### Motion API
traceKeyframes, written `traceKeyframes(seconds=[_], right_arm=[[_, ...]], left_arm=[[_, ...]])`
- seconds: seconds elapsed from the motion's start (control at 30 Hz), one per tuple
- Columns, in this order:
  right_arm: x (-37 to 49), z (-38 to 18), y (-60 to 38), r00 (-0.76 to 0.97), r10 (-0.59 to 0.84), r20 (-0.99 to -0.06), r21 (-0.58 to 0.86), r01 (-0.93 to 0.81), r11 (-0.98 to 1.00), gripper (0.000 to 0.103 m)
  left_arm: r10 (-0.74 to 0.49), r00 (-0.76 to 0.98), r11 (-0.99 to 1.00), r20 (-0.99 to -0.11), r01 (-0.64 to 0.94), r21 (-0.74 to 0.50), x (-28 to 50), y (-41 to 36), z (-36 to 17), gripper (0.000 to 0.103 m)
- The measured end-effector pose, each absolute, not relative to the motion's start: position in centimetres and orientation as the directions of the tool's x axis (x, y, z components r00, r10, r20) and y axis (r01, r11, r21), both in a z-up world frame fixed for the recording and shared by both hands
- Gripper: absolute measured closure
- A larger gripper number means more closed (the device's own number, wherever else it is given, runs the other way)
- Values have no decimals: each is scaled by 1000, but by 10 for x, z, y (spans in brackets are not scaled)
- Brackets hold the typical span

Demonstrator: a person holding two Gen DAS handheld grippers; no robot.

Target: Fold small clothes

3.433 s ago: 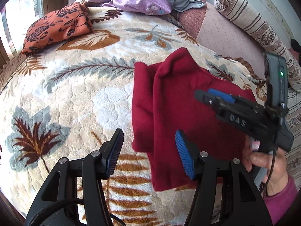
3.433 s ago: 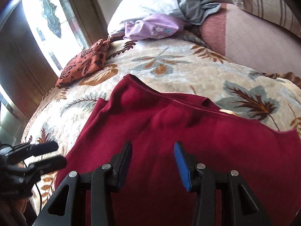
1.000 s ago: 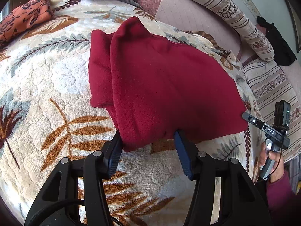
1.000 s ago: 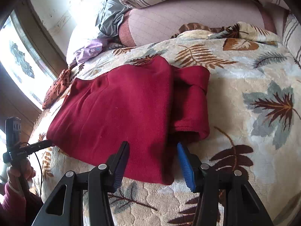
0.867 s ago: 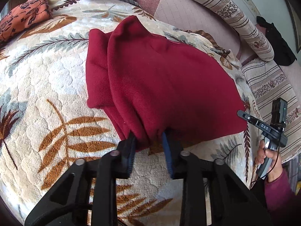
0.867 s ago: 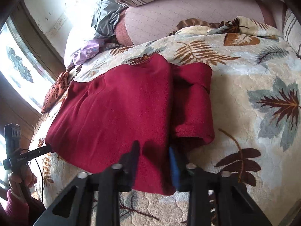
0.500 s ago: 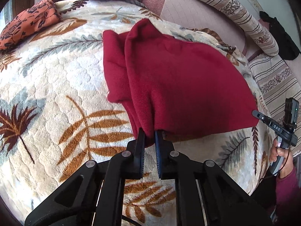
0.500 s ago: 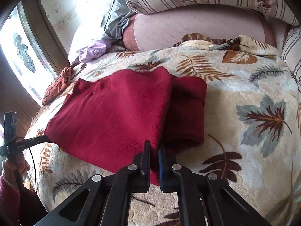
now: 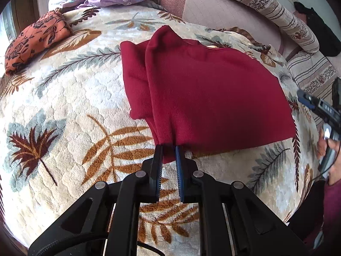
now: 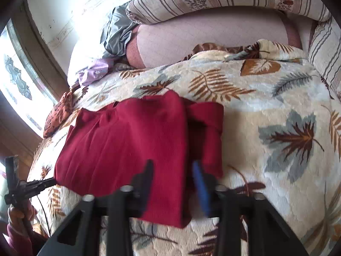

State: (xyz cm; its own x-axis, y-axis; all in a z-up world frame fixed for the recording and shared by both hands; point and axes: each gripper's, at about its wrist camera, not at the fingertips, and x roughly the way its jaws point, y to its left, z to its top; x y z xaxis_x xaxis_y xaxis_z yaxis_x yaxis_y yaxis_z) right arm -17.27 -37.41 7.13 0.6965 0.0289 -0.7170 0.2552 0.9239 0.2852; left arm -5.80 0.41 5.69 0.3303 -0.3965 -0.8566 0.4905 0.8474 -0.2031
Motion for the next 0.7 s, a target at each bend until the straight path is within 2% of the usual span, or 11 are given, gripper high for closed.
traceKeyframes(seconds=[0.03,0.07,0.33,0.37,0.4,0.43,0.47,0.5,0.53,0.63,0.7], right_arm=[[-162,74,-376,714,11,-700,282,261,923,33],[-151,75,-378,721,-3,-693,277,270,922,33],[-45,44,-407,633,12,-774,285,332,899,33],[-39,40,-407,634,24,-773,293,322,900,36],[-33,38,-404,639,37,-769,297,305,905,54],[-27,37,-399,636,44,-770,287,284,915,73],[-24,37,-395,632,36,-774,261,266,928,80],[-22,39,-388,636,11,-772,219,249,944,92],[-22,44,-381,648,-22,-761,168,231,958,94],[-30,61,-376,692,-129,-710,70,251,965,95],[-32,64,-385,698,-166,-697,63,290,955,95]], left_arm=[[-394,340,847,-854,495,-193,-59,5,59,93],[-389,350,850,-852,492,-187,-59,6,59,93],[-377,357,865,-855,466,-187,-47,7,58,93],[-380,365,866,-850,464,-187,-47,7,61,93],[-381,376,868,-845,461,-186,-45,7,63,93],[-383,386,870,-839,455,-188,-44,7,65,83],[-392,393,871,-831,448,-199,-43,7,67,68],[-404,402,872,-822,441,-213,-42,8,68,61],[-417,411,872,-811,434,-228,-41,9,70,52],[-438,407,867,-801,425,-258,-36,5,70,51],[-428,398,871,-811,422,-253,-32,0,65,51]])
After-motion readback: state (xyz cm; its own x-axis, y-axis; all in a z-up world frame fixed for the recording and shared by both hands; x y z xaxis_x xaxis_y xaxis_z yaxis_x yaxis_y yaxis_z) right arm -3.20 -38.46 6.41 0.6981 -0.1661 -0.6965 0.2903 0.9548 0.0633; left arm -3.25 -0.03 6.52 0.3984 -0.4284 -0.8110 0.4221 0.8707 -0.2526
